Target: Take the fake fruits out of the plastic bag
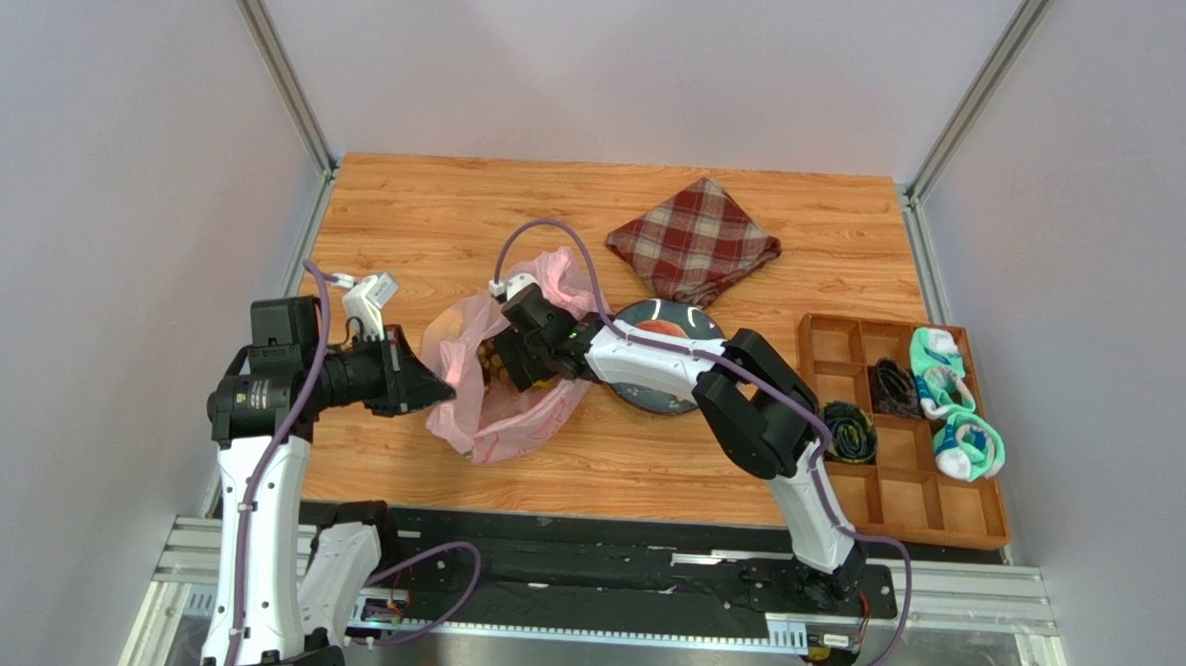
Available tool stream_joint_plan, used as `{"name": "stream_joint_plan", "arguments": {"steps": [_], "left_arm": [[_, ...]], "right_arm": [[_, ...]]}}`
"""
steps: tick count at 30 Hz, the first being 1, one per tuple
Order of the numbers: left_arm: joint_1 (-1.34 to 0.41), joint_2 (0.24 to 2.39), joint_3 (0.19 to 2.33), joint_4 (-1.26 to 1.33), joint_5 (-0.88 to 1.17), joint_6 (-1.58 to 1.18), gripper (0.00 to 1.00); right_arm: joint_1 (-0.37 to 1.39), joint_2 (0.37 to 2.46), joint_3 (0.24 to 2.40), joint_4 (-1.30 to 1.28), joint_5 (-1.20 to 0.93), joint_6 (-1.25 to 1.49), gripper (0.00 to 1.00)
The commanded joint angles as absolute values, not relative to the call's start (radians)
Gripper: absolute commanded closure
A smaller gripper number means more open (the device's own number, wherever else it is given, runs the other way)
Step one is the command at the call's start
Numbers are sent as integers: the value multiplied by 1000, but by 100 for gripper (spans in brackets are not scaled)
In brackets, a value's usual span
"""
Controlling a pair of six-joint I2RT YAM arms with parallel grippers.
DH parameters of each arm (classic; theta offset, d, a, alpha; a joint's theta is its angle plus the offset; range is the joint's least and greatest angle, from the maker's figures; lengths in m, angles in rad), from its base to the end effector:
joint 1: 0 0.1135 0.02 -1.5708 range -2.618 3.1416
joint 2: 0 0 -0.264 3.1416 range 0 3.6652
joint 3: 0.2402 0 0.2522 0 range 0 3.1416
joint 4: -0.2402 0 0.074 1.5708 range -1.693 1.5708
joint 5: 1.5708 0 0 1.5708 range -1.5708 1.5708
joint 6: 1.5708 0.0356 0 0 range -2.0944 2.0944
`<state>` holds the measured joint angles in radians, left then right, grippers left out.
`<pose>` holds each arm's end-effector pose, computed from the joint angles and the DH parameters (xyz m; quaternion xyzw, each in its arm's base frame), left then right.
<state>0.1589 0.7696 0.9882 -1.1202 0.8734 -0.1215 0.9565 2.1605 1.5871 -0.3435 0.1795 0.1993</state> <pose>0.1195 -0.0085 0.3329 0.0179 0.8669 -0.3939 0.3050 0.2769 0.3816 0.1639 -0.3219 0.8871 0.1036 0.3143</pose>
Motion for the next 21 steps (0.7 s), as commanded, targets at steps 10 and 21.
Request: {"name": "stream_joint_plan", "arguments": {"steps": [10, 21], "left_arm": [[164, 765, 976, -1039, 893, -150, 100], [158, 739, 933, -914, 904, -212, 100]], "right_arm": [[950, 2043, 1569, -362, 178, 111, 58], [903, 1835, 1629, -505, -332, -85, 89]]}}
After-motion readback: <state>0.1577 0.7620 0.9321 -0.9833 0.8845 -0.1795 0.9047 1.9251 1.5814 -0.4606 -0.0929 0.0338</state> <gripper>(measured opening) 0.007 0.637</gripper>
